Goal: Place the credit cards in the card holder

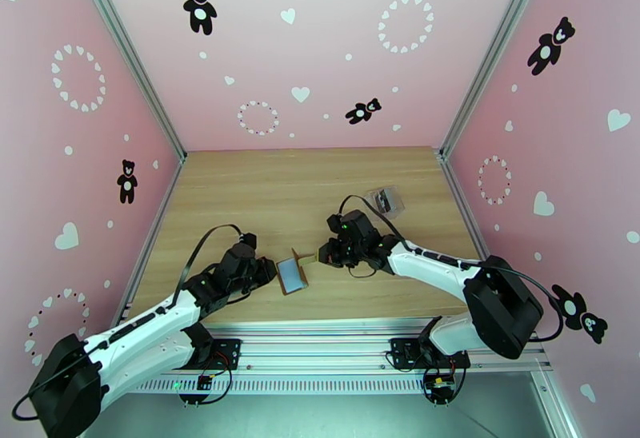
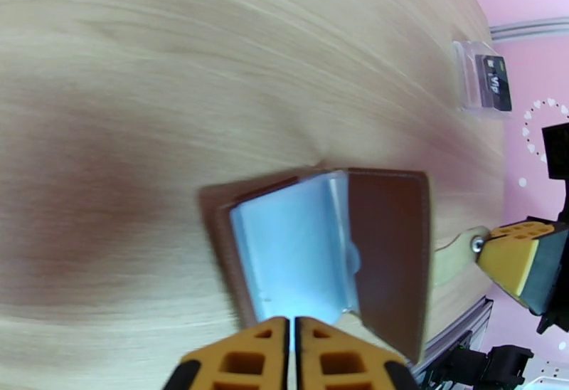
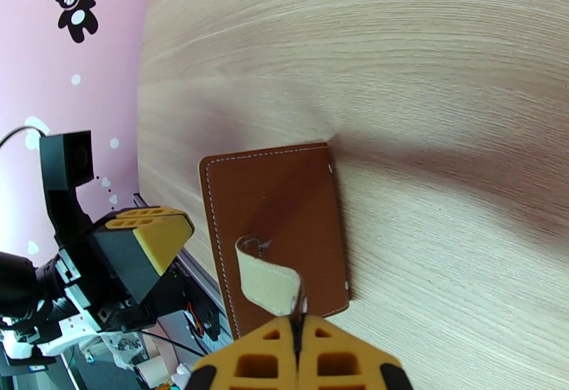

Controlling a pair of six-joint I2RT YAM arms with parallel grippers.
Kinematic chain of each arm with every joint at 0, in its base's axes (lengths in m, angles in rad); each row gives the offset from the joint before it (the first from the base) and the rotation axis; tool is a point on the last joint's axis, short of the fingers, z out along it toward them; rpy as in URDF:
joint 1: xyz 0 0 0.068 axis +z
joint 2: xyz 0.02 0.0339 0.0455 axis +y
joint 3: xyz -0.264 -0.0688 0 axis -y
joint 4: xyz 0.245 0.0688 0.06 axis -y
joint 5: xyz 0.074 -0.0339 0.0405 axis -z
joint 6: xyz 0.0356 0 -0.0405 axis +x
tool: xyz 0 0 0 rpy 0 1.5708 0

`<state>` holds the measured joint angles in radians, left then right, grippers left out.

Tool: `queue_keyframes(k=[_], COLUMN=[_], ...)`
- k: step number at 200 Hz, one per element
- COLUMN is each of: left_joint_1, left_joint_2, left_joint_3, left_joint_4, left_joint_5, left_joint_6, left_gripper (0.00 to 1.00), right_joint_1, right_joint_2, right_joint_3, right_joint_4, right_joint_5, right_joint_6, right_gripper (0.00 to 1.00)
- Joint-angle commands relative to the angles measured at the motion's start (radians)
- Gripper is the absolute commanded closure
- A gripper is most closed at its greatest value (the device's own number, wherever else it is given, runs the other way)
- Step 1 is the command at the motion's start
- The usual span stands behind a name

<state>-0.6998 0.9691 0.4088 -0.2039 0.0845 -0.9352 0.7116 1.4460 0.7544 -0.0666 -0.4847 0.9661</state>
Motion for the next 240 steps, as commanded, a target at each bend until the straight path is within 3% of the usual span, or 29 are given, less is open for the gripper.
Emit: queue_keyframes(k=[1,50,102,138,161,173,182,190,216,240], left_joint_1=[-0.042,-0.071,-0.147,-0.156,-0.165,-0.175,-0.183,-0.189,-0.208,-0.21], left_joint_2=[0.082,0.299,0.457,0.561,0.602,0.621,0.635,0.648,0.676,0.698], left_joint_3=[0.083,0.107,0.22,0.233,0.229,0.243,0.258,0.269,0.297,0.313], left_joint_4=[0.063,0.217,0.195,0.235,0.234,0.208,0.187,0.167,0.132,0.113], left_joint_5=[0.025,0.058,-0.051,-0.037,-0.044,-0.057,-0.068,-0.078,-0.104,-0.109], left_joint_6=[0.03,-0.017,0.032,0.024,0.02,0.03,0.039,0.048,0.063,0.068], left_gripper=[0.89,0.92,0.94,0.96,0.98,0.99,1.0,1.0,1.0,1.0], right_joint_1=[0.0,-0.018,-0.033,-0.061,-0.092,-0.112,-0.125,-0.132,-0.137,-0.135], right_joint_2=[0.014,0.019,0.032,-0.01,-0.041,-0.061,-0.076,-0.09,-0.159,-0.216], right_joint_3=[-0.008,-0.001,0.012,0.032,0.04,0.044,0.058,0.075,0.123,0.118], right_joint_4=[-0.041,-0.109,-0.159,-0.266,-0.326,-0.352,-0.38,-0.409,-0.465,-0.403], right_joint_5=[0.002,0.049,0.054,0.1,0.113,0.115,0.119,0.127,0.137,0.042], right_joint_6=[-0.036,-0.08,-0.152,-0.229,-0.267,-0.283,-0.3,-0.315,-0.334,-0.29], right_gripper=[1.0,1.0,1.0,1.0,0.87,0.68,0.47,0.4,0.34,0.38])
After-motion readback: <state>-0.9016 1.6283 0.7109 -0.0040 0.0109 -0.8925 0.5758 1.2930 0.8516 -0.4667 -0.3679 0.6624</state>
